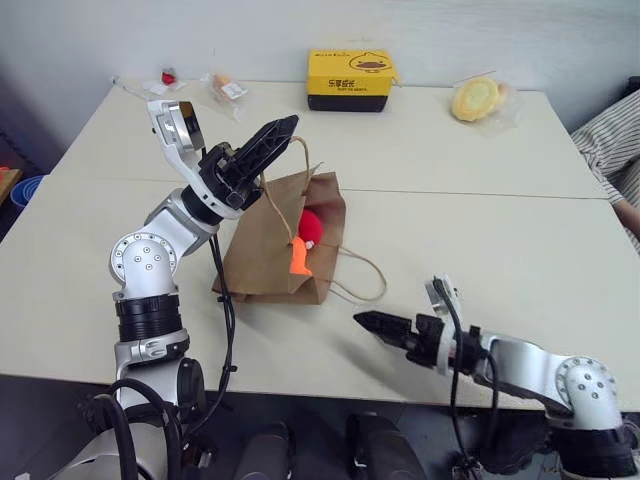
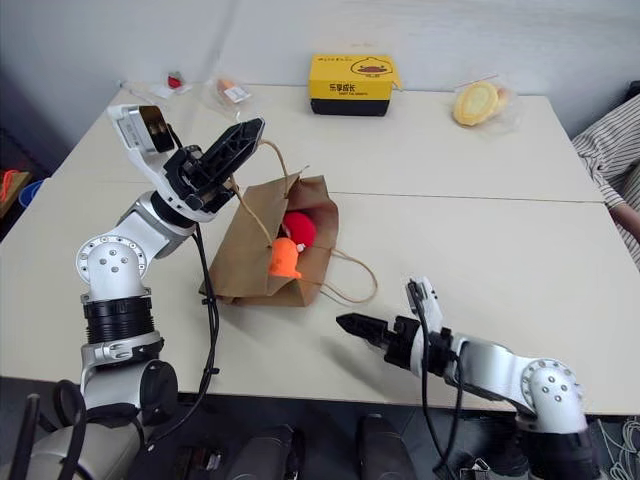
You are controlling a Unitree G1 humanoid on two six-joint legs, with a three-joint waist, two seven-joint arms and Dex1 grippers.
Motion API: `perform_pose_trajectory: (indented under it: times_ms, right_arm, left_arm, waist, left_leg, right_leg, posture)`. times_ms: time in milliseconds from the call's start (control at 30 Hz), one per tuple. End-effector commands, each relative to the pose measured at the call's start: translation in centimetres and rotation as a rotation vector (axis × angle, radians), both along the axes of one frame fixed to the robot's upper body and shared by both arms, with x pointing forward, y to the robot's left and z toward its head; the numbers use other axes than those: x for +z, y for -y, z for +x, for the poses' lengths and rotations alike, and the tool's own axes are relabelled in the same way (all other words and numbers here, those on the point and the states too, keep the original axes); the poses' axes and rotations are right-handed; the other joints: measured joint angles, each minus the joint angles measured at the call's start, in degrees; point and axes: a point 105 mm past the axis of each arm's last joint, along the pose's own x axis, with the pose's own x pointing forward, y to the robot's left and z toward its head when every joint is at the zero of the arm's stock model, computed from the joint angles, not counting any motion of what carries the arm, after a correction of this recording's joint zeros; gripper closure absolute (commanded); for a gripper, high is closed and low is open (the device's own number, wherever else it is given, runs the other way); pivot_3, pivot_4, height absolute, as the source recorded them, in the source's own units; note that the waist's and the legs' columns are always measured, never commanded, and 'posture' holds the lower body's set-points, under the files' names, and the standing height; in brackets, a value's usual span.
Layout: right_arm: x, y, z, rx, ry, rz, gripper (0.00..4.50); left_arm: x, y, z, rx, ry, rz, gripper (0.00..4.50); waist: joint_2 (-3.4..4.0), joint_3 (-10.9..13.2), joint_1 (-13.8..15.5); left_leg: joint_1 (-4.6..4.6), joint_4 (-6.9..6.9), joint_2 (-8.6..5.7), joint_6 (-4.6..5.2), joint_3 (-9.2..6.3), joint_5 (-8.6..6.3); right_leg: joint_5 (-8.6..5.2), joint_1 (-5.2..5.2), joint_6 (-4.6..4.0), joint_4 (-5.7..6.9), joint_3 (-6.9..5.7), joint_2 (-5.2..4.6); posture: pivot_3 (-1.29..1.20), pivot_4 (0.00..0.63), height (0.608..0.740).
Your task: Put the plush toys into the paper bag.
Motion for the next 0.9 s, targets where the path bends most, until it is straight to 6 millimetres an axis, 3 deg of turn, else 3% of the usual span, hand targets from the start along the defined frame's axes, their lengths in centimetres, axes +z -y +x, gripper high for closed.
perform_pose_trajectory:
  times_ms: [33, 433, 467, 533, 767, 900]
  right_arm:
    - [0.5, 0.0, 1.4, -0.085, -0.020, 0.045, 0.03]
    - [0.9, -1.3, 1.8, -0.118, -0.043, 0.104, 0.03]
    - [1.2, -1.4, 1.9, -0.122, -0.033, 0.121, 0.20]
    - [2.8, -1.6, 2.0, -0.111, 0.030, 0.195, 0.60]
    - [4.3, -0.5, 2.5, -0.131, 0.102, 0.221, 3.06]
    - [6.4, 0.5, 2.2, -0.094, 0.222, 0.201, 4.46]
  left_arm:
    - [1.6, 0.0, -0.8, -0.026, 0.057, -0.022, 4.50]
    - [2.3, -0.6, -0.8, -0.016, 0.059, -0.043, 4.50]
    - [2.3, -0.6, -0.8, -0.016, 0.059, -0.040, 4.50]
    - [2.2, -0.5, -0.8, -0.020, 0.058, -0.033, 4.50]
    - [1.9, -0.5, -0.8, -0.025, 0.056, -0.019, 4.50]
    - [1.8, -0.4, -0.8, -0.023, 0.058, -0.011, 4.50]
  waist:
    - [0.00, 0.00, 0.07]
    - [0.01, 0.00, -0.21]
    - [0.01, 0.00, -0.19]
    - [0.01, 0.00, -0.15]
    - [0.01, 0.00, -0.04]
    - [0.02, 0.01, -0.02]
  left_leg:
    - [-0.01, -0.01, 0.00, 0.00, 0.00, 0.00]
    - [-0.05, -0.04, 0.02, 0.04, -0.04, -0.02]
    - [-0.05, -0.04, 0.02, 0.04, -0.04, -0.02]
    - [-0.05, -0.04, 0.02, 0.04, -0.04, -0.02]
    - [-0.07, -0.05, 0.02, 0.07, -0.04, -0.03]
    - [-0.09, -0.07, 0.02, 0.07, -0.04, -0.03]
  right_leg:
    - [0.00, -0.01, 0.00, 0.01, 0.00, 0.00]
    - [0.00, -0.01, 0.01, 0.02, -0.04, 0.01]
    - [0.00, -0.01, 0.01, 0.02, -0.04, 0.00]
    - [0.00, -0.01, 0.01, 0.02, -0.04, 0.00]
    - [0.00, -0.01, 0.01, 0.01, -0.05, 0.00]
    - [0.00, -0.02, 0.01, 0.00, -0.05, 0.00]
  posture:
    - [0.00, 0.150, 0.740]
    - [0.00, 0.150, 0.740]
    - [0.00, 0.150, 0.740]
    - [0.00, 0.150, 0.740]
    - [0.00, 0.150, 0.740]
    - [0.00, 0.150, 0.740]
